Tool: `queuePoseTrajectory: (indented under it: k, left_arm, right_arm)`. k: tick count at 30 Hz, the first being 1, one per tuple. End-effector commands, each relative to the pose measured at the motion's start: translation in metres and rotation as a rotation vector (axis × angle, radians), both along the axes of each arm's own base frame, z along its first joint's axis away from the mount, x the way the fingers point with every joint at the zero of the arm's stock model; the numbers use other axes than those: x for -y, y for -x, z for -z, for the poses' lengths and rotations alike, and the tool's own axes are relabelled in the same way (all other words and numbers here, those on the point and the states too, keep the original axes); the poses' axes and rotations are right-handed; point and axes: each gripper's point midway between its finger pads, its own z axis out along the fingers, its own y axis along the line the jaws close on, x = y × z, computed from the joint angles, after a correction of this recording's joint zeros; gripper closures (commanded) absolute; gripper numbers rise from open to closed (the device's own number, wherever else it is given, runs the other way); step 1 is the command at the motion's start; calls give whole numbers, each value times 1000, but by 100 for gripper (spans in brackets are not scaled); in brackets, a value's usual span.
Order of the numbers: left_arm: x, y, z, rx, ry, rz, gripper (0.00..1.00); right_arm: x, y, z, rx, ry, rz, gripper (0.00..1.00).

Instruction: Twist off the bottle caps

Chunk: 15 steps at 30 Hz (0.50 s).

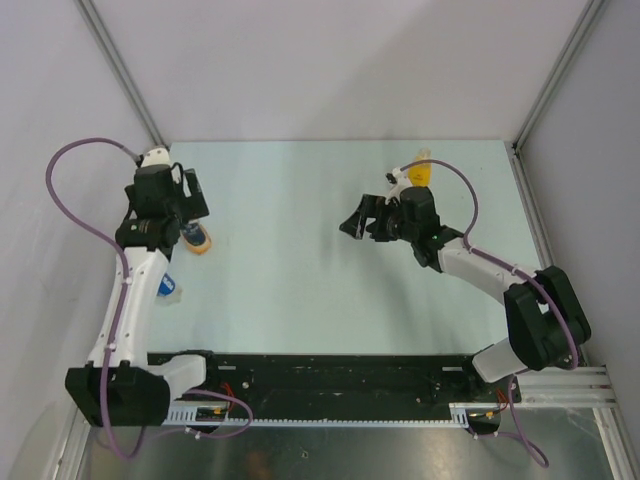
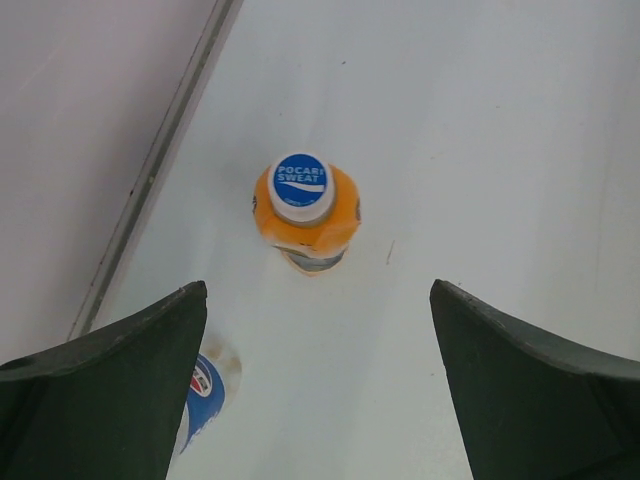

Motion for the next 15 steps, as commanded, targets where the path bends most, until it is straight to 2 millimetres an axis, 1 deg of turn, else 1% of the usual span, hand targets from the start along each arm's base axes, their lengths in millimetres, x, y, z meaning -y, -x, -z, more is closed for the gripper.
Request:
queuePoseTrajectory:
  k: [1, 5, 7, 12, 15]
  left_arm:
    - [-20, -8, -10, 8, 1, -21, 5]
    - [-34, -18, 2, -38, -6, -41, 8]
    - [-39, -25, 7, -53, -6, -38, 12]
    - [-41, -43, 23, -101, 9, -8, 21]
    - [-41, -51, 30, -120, 14, 3, 23]
  right_arm:
    - [-9, 1, -1, 19, 5, -23, 1]
    - [-11, 3, 5, 10, 15, -30, 1]
    - [-12, 4, 7, 3, 16, -36, 1]
    - [-15, 6, 11, -12, 10, -54, 1]
    - [-17, 6, 12, -16, 4, -65, 1]
